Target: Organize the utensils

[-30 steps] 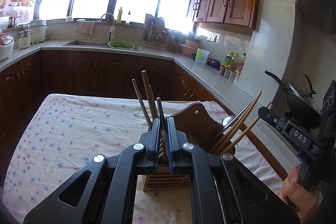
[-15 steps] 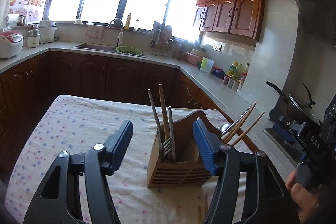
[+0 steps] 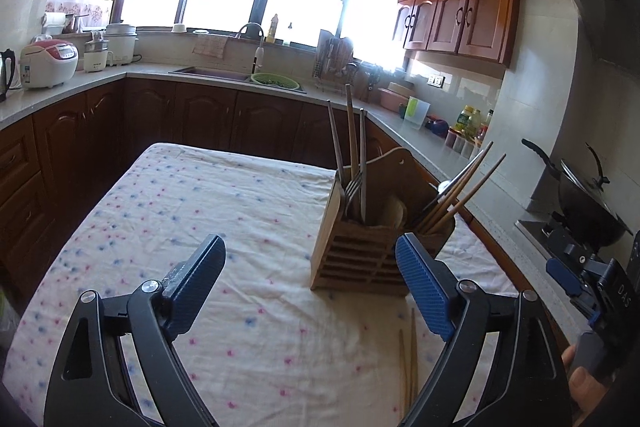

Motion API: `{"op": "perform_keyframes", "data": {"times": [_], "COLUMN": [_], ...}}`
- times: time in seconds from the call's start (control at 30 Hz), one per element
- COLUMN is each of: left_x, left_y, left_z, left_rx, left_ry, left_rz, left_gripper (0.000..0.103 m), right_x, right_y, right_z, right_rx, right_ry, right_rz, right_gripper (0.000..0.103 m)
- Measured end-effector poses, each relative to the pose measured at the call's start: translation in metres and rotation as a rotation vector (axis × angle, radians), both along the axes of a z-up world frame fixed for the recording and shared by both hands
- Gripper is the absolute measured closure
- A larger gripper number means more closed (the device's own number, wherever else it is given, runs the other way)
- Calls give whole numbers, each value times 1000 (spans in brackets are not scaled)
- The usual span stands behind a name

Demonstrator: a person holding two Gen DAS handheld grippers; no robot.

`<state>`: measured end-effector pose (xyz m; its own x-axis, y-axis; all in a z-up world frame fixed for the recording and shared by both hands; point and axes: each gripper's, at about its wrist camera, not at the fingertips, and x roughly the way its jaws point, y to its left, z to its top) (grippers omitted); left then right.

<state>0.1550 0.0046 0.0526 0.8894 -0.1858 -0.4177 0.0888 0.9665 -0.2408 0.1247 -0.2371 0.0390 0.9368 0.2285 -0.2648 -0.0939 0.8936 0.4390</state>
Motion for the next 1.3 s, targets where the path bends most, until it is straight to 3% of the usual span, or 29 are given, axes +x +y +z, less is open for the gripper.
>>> {"op": "perform_keyframes", "data": {"times": [0.27,0.5,0.73,0.8,0.9,1.07,1.3], "left_x": [-41,-64,-92,-101,-113,-129,-134], "left_y": [4,9,12,12,11,8,-1], "left_z": [-17,-28,-23,-18,-12,-18,-37], "left_rx": [8,36,104,123,145,180,204], "left_ry": [15,26,-42,-74,-117,-164,-149], "left_rz": [17,14,60,68,76,99,99], "left_gripper": [13,13,13,13,0,0,0], "right_x": [-45,-75,-88,-96,-113,-137,-140], "right_y": [0,16,26,30,38,45,43], "right_z": [-23,-39,-40,-32,-15,-10,-41], "right_rx": [-2,-93,-155,-184,-247,-312,-296], "right_ry": [30,26,9,-22,-112,-209,-131], "right_rz": [0,-9,-12,-19,-46,-97,-90], "right_gripper": [7,4,4,3,0,0,0]}}
